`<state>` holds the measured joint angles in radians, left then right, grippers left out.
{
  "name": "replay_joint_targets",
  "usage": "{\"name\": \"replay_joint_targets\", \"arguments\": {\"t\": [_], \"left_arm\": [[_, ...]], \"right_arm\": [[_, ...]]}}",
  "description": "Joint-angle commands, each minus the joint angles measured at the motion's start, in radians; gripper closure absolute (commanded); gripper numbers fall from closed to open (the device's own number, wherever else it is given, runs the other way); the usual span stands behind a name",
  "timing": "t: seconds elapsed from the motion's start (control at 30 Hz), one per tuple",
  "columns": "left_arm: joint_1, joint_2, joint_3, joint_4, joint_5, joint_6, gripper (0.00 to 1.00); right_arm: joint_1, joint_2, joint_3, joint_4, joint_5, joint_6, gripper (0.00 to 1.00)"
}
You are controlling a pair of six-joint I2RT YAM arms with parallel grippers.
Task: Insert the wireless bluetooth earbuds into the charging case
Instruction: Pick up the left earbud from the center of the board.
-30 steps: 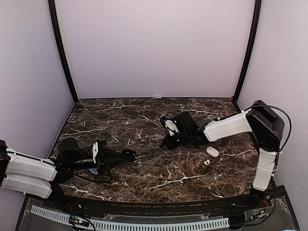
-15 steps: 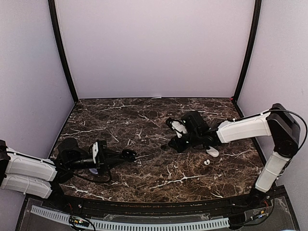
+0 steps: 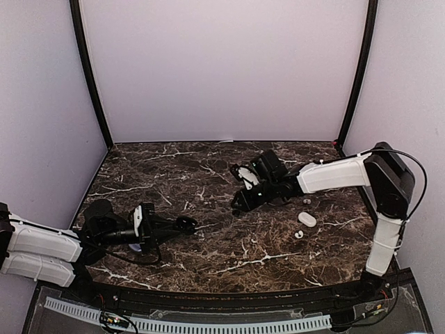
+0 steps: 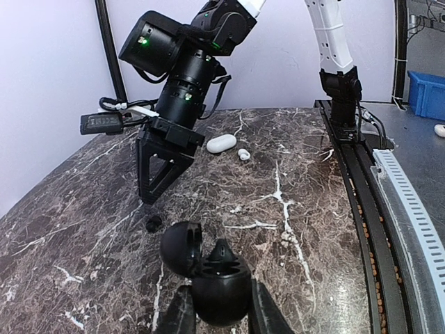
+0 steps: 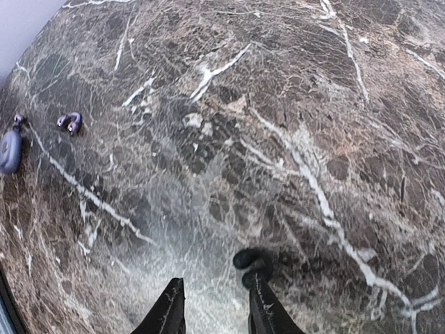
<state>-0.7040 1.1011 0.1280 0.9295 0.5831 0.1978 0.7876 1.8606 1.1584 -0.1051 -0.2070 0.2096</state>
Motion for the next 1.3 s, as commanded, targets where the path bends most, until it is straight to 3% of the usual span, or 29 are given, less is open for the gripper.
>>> {"name": "replay_joint_targets", "arguments": {"t": [0.0,0.4,0.53,1.27], "left_arm": [[0.004,-0.017,0.006,0.006,0.001,-0.006,1.00],[0.003,-0.015,0.007,0.006,0.004,-0.007,1.00],[0.004,-0.011,0.007,0.007,0.002,-0.006,1.00],[0.003,0.002,0.011,0.011,0.001,-0.005,1.00]], "right_arm": [[-0.032,0.076,0.087,-0.028,-0.082,0.058,0.69],[-0.070,0.146,0.119,-0.037,-0.024,0.086,0.70],[-0.069,0.171,0.136,-0.066,-0.008,0.054,0.75],[-0.041,0.148,0.065,-0.057,-0.107,-0.001,0.77]]}}
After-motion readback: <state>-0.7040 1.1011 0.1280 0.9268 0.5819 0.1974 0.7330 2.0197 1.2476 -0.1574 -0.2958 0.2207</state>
